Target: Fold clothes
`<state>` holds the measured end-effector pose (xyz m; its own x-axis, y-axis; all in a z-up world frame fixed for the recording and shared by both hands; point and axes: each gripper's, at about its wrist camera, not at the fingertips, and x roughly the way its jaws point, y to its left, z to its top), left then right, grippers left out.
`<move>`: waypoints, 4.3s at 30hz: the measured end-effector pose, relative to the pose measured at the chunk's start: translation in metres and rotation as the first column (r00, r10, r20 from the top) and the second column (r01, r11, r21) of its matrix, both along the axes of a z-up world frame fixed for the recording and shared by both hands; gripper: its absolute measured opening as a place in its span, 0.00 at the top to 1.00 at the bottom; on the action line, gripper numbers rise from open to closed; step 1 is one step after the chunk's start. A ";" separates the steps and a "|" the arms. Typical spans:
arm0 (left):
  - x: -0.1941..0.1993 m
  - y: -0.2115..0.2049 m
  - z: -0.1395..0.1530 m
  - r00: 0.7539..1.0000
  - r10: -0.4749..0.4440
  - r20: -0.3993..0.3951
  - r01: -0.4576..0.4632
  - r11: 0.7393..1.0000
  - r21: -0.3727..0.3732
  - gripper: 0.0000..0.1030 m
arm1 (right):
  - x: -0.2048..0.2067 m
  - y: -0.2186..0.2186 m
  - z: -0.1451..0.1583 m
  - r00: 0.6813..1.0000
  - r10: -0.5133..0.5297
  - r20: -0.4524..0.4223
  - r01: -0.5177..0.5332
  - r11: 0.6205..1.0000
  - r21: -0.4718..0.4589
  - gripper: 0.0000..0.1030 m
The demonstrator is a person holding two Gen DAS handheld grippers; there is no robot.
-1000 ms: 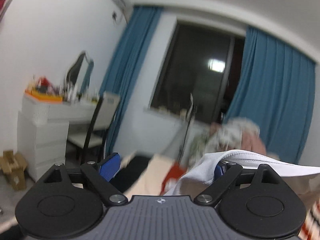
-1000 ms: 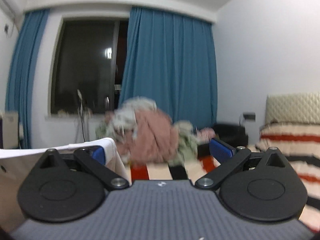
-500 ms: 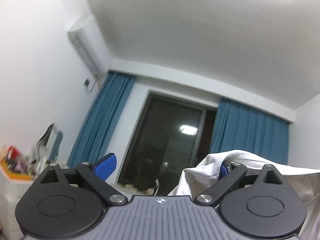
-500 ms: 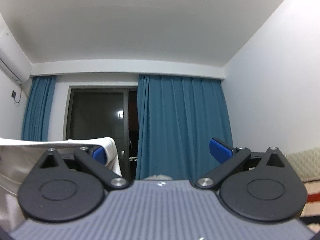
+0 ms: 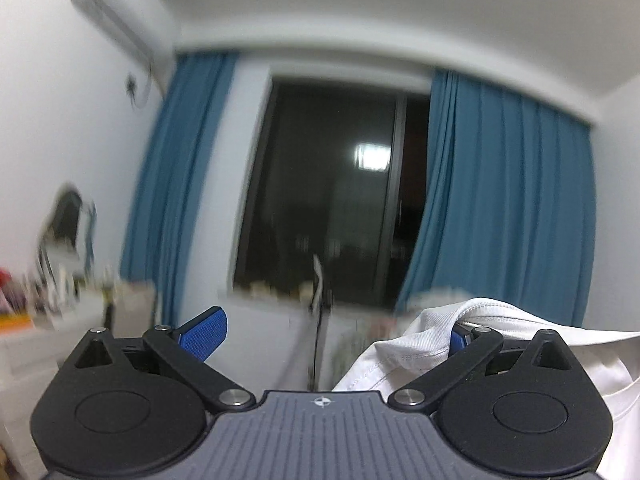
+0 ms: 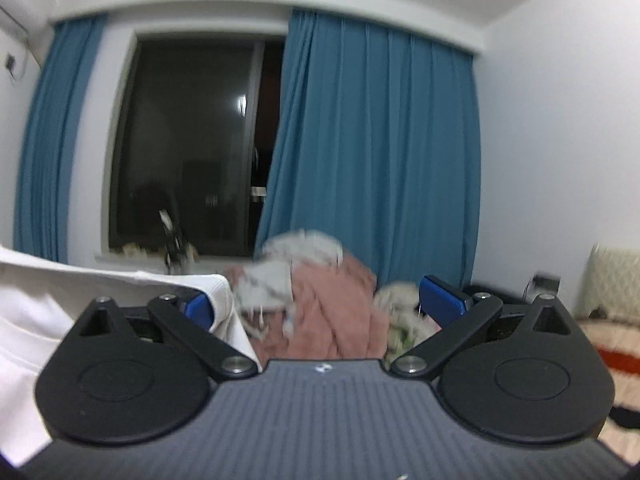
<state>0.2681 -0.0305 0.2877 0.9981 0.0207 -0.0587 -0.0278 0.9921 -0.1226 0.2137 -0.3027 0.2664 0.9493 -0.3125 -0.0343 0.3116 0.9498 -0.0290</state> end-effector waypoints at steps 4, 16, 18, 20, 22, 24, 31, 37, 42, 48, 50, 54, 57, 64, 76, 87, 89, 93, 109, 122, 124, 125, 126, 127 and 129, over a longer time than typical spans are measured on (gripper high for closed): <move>0.115 -0.017 -0.098 0.990 -0.004 -0.141 0.006 1.000 0.012 0.00 | 0.101 -0.013 -0.088 0.996 -0.019 -0.087 0.021 0.999 0.030 0.00; 0.348 -0.022 -0.358 0.838 -0.067 -0.542 0.093 0.995 0.021 0.03 | 0.301 -0.038 -0.305 0.886 0.041 -0.461 -0.017 0.998 0.056 0.00; 0.368 -0.025 -0.383 0.767 -0.117 -0.631 0.164 0.986 0.016 0.03 | 0.313 -0.030 -0.318 0.841 0.111 -0.529 -0.094 0.994 0.057 0.00; 0.385 -0.035 -0.396 0.669 -0.166 -0.724 0.253 0.967 0.012 0.03 | 0.325 -0.022 -0.331 0.786 0.176 -0.593 -0.171 0.983 0.065 0.00; 0.401 -0.042 -0.405 0.563 -0.191 -0.804 0.335 0.942 0.010 0.03 | 0.337 -0.014 -0.344 0.720 0.236 -0.653 -0.246 0.966 0.079 0.00; 0.398 -0.047 -0.397 0.542 -0.194 -0.817 0.379 0.925 0.032 0.03 | 0.331 -0.007 -0.347 0.693 0.306 -0.653 -0.295 0.947 0.131 0.00; 0.334 -0.018 -0.340 0.731 -0.256 -0.633 0.350 0.936 0.026 0.02 | 0.263 0.003 -0.324 0.837 0.311 -0.450 -0.209 0.942 0.262 0.00; 0.233 -0.003 -0.296 0.855 -0.223 -0.468 0.278 0.959 0.051 0.02 | 0.167 0.017 -0.285 0.907 0.279 -0.317 -0.214 0.951 0.223 0.00; 0.128 0.004 -0.270 0.894 -0.198 -0.402 0.239 0.970 0.054 0.02 | 0.073 0.033 -0.255 0.936 0.257 -0.242 -0.216 0.959 0.183 0.00; -0.009 0.011 -0.257 0.905 -0.223 -0.363 0.245 0.969 0.016 0.02 | -0.045 0.053 -0.237 0.945 0.257 -0.201 -0.219 0.956 0.196 0.57; -0.052 0.012 -0.256 0.910 -0.222 -0.351 0.242 0.970 0.015 0.02 | -0.065 0.055 -0.241 0.945 0.268 -0.185 -0.232 0.953 0.192 0.55; -0.139 0.022 -0.258 0.926 -0.220 -0.306 0.235 0.972 0.011 0.01 | -0.104 0.060 -0.248 0.945 0.289 -0.153 -0.260 0.948 0.185 0.04; -0.186 0.027 -0.269 0.937 -0.214 -0.276 0.229 0.973 0.023 0.01 | -0.134 0.064 -0.254 0.944 0.305 -0.129 -0.280 0.943 0.179 0.00; -0.209 0.039 -0.307 0.911 -0.226 -0.344 0.221 0.974 -0.052 0.01 | -0.191 0.069 -0.268 0.939 0.335 -0.082 -0.317 0.932 0.178 0.00; -0.054 0.108 -0.387 0.849 -0.145 -0.509 -0.039 0.942 -0.334 0.15 | -0.143 0.070 -0.321 0.925 0.339 -0.174 -0.293 0.925 0.243 0.00; 0.079 0.135 -0.411 0.833 -0.089 -0.547 -0.100 0.947 -0.306 0.87 | -0.081 0.059 -0.368 0.914 0.315 -0.254 -0.226 0.918 0.325 0.00; 0.101 0.140 -0.395 0.834 -0.079 -0.546 -0.085 0.959 -0.269 0.97 | -0.077 0.060 -0.375 0.911 0.313 -0.269 -0.216 0.917 0.334 0.00; 0.161 0.147 -0.348 0.850 0.049 -0.524 -0.100 0.992 -0.071 0.98 | -0.071 0.061 -0.385 0.902 0.317 -0.293 -0.206 0.913 0.352 0.00; 0.246 0.135 -0.355 0.827 0.240 -0.508 -0.142 0.964 0.224 0.20 | -0.033 0.066 -0.406 0.898 0.317 -0.304 -0.226 0.927 0.298 0.00; -0.076 0.062 -0.327 0.908 -0.021 -0.417 0.067 0.993 0.095 0.05 | -0.069 0.062 -0.363 0.933 0.306 -0.192 -0.258 0.936 0.239 0.00; -0.121 0.059 -0.330 0.906 -0.046 -0.421 0.086 0.993 0.078 0.05 | -0.081 0.061 -0.354 0.938 0.300 -0.173 -0.258 0.939 0.229 0.00; -0.143 0.058 -0.332 0.905 -0.057 -0.423 0.095 0.993 0.070 0.05 | -0.088 0.060 -0.349 0.941 0.297 -0.164 -0.258 0.940 0.222 0.00; -0.165 0.057 -0.334 0.903 -0.068 -0.424 0.104 0.993 0.062 0.05 | -0.094 0.060 -0.345 0.944 0.291 -0.157 -0.255 0.942 0.216 0.00; -0.182 0.059 -0.335 0.902 -0.080 -0.423 0.113 0.992 0.052 0.05 | -0.101 0.060 -0.340 0.946 0.286 -0.151 -0.252 0.944 0.211 0.00; -0.214 0.061 -0.336 0.904 -0.100 -0.416 0.125 0.992 0.033 0.05 | -0.115 0.060 -0.332 0.951 0.277 -0.138 -0.247 0.948 0.201 0.00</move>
<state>0.0540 0.0306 -0.0479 0.8804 -0.0745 -0.4683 0.0489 0.9966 -0.0666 0.0989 -0.2426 -0.0655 0.9735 -0.0280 -0.2269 0.0564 0.9912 0.1199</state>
